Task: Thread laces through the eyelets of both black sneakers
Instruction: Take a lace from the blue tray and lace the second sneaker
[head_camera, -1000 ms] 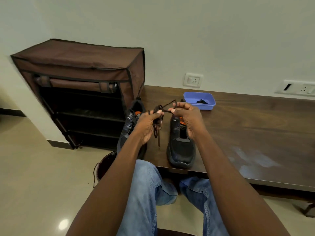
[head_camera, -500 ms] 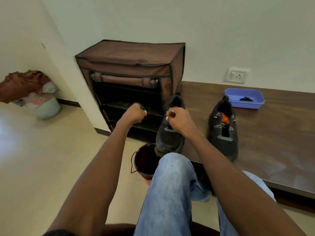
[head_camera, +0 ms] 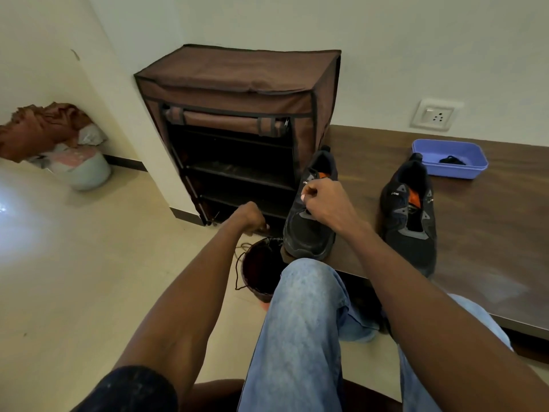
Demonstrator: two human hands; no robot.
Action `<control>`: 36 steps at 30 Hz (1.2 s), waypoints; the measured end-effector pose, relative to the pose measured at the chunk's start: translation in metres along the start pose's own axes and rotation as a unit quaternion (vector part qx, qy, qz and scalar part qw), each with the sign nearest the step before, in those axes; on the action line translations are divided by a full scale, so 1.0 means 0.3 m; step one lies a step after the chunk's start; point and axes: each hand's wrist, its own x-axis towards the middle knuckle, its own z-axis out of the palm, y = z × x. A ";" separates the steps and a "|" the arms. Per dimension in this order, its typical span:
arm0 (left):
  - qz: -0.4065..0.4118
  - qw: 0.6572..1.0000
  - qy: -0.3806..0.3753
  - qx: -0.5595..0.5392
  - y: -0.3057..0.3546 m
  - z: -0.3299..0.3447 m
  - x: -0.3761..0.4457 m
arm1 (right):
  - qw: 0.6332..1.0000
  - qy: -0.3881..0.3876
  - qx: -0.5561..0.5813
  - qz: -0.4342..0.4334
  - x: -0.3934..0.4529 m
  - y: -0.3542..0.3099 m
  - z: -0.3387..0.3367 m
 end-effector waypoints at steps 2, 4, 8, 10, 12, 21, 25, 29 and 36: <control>0.022 0.998 0.056 -0.036 0.005 -0.019 -0.010 | 1.000 0.011 0.004 0.002 -0.004 0.003 -0.006; 0.053 0.987 0.117 -0.095 0.020 -0.034 -0.033 | 1.000 0.025 0.002 0.006 -0.009 0.011 -0.011; 0.123 0.966 0.169 -0.152 0.132 -0.052 -0.118 | 0.999 0.041 -0.005 0.018 -0.037 0.038 -0.037; 0.163 0.958 0.182 -0.153 0.216 -0.042 -0.165 | 0.998 0.055 -0.012 0.018 -0.055 0.056 -0.059; 0.196 0.950 0.191 -0.147 0.300 -0.014 -0.203 | 0.997 0.078 -0.020 0.011 -0.071 0.074 -0.084; 0.315 0.936 0.148 -0.052 0.709 0.195 -0.248 | 0.951 0.277 0.058 0.120 -0.106 0.319 -0.389; 0.340 0.935 0.099 -0.031 0.872 0.256 -0.178 | 0.937 0.290 0.044 0.192 -0.046 0.558 -0.559; 0.364 0.928 0.070 -0.026 0.961 0.298 -0.093 | 0.956 0.202 -0.069 0.202 0.039 0.762 -0.661; 0.359 0.931 0.043 -0.051 1.004 0.311 -0.020 | 0.954 0.081 -0.211 0.197 0.335 0.932 -0.711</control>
